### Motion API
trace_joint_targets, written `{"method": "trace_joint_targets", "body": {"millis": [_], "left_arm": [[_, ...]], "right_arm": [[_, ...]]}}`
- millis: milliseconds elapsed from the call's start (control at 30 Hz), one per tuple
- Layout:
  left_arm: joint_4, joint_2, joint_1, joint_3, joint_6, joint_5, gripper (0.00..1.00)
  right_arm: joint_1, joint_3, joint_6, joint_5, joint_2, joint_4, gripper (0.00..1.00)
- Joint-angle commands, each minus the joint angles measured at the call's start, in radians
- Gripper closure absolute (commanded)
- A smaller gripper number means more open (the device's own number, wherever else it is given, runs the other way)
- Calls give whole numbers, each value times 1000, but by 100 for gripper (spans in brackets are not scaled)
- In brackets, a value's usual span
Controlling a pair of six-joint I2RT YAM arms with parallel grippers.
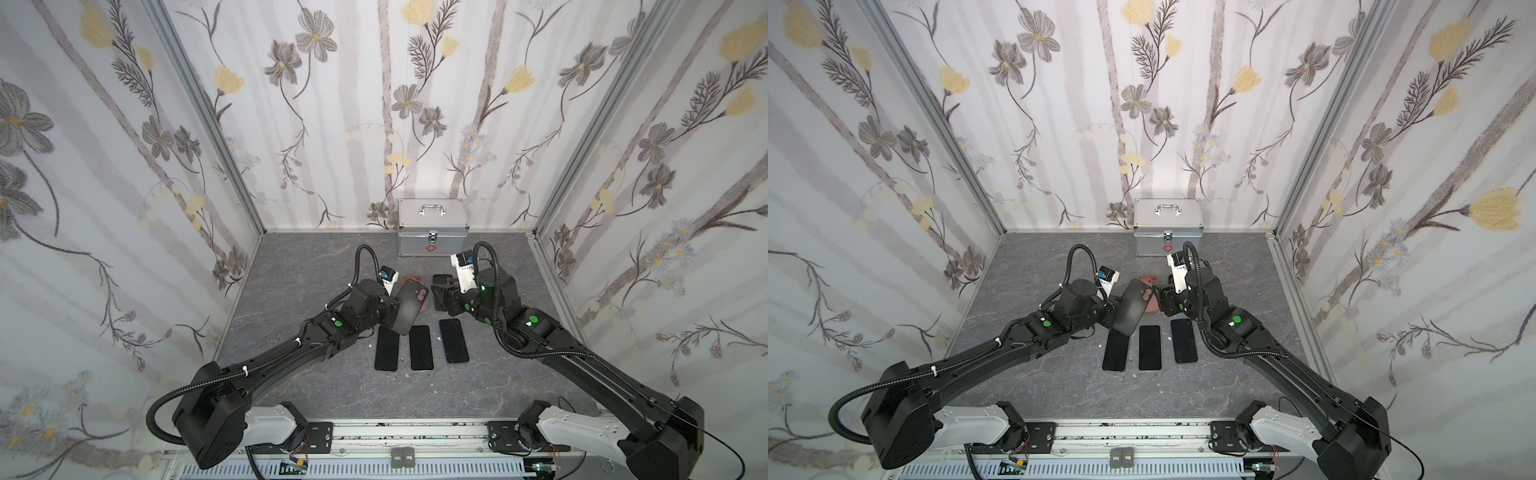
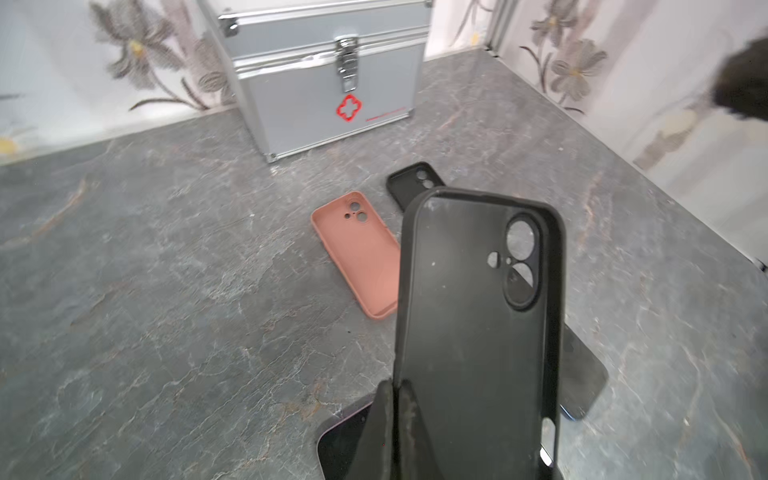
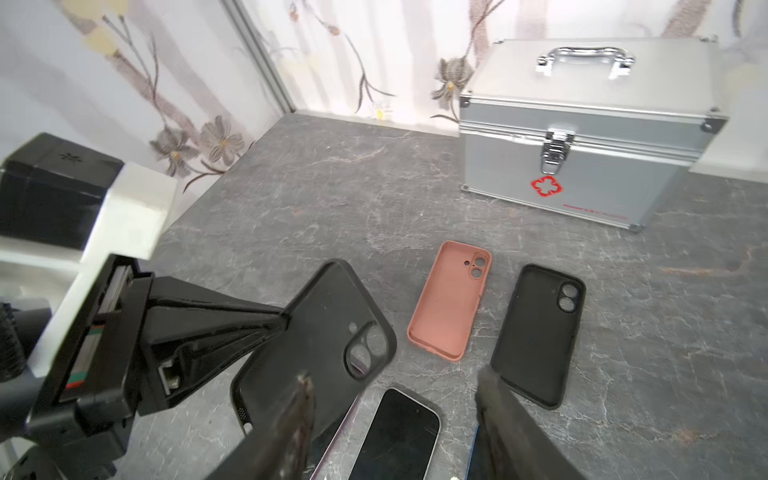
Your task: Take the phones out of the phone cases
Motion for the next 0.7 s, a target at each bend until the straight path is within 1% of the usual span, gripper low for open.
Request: {"method": "trace_joint_targets", "body": {"millis": [0,33,100,200,333,400,533,667], "left_arm": [[35,52,35,28,-160,-61,100],[35,74,46,39,-180,-54,100],[35,124,63,61,-213,-56,100],[34,206,90,106,-252,-35,100],[23,298,123,161,-307,-19,100],[17,332,135,177,-321,-20,100],[12,395,162,202,-330,-25,100],[7,453,183,227,-331,-16,100]], "right_arm": [[-19,-29,148,42,10,141,29],[-24,-36,174,50,15,153,23],[-26,-49,204,54,18,179,16],[-28,-129,180,35,-9,316,12],[-29,-255,153,34,-76,484,11],[-31,-291,132,19,-105,538,11],[-51,-324,117,3,-147,565,12],[-114,-323,126,-104,-155,544,13]]}}
